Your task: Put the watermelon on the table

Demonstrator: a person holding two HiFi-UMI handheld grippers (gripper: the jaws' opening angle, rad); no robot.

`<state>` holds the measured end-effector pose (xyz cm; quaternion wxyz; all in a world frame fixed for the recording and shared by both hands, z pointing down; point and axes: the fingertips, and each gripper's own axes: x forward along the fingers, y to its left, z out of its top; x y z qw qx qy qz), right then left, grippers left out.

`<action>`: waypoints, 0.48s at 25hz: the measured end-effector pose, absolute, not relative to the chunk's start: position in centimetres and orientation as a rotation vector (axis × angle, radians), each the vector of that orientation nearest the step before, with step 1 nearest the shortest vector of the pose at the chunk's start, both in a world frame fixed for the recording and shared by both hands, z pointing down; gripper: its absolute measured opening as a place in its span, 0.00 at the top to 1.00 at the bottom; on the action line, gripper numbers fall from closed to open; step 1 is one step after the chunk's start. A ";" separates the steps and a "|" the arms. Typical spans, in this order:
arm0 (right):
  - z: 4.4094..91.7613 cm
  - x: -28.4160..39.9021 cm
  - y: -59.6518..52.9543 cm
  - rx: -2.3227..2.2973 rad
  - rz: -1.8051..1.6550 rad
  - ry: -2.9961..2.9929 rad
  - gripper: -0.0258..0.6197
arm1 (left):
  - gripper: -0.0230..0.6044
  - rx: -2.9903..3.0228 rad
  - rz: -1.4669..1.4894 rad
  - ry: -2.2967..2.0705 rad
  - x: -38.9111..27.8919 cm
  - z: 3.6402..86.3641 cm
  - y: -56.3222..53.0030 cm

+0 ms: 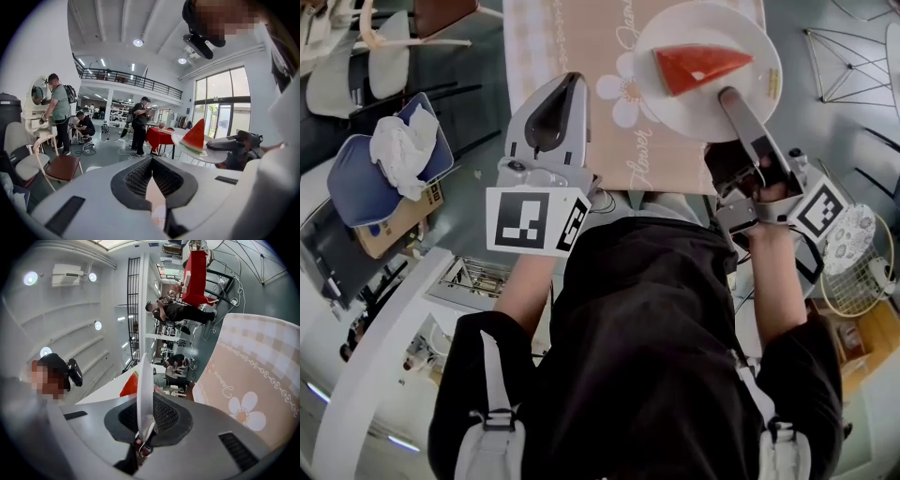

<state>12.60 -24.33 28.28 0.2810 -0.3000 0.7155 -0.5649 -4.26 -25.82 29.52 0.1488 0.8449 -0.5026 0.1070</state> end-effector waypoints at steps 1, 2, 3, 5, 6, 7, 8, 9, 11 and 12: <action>28.6 12.6 -24.3 -0.795 -1.522 1.919 0.92 | 0.95 2.418 0.309 -1.448 -4.3 29.9 -25.8; 28.9 12.5 -24.3 -0.787 -1.530 1.922 0.92 | 0.95 2.406 0.311 -1.451 -4.4 30.3 -25.8; 29.2 12.4 -24.4 -0.780 -1.538 1.924 0.92 | 0.95 2.395 0.314 -1.454 -4.6 30.6 -25.7; 29.9 12.3 -24.6 -0.775 -1.547 1.927 0.92 | 0.95 2.383 0.322 -1.456 -4.8 31.3 -25.8; 30.2 12.3 -24.7 -0.774 -1.551 1.928 0.92 | 0.95 2.378 0.324 -1.454 -4.8 31.7 -25.9; 30.5 12.2 -24.8 -0.772 -1.555 1.928 0.92 | 0.95 2.374 0.327 -1.452 -4.9 32.1 -26.0; 30.7 12.1 -25.0 -0.769 -1.559 1.931 0.92 | 0.95 2.370 0.329 -1.450 -5.0 32.5 -26.0; 31.0 11.9 -25.1 -0.766 -1.562 1.935 0.92 | 0.95 2.366 0.331 -1.448 -5.0 32.9 -26.1; 31.3 11.7 -25.2 -0.765 -1.568 1.945 0.92 | 0.95 2.363 0.332 -1.441 -4.9 33.5 -26.2; 31.6 11.7 -25.3 -0.764 -1.572 1.948 0.92 | 0.95 2.361 0.331 -1.437 -4.9 33.8 -26.3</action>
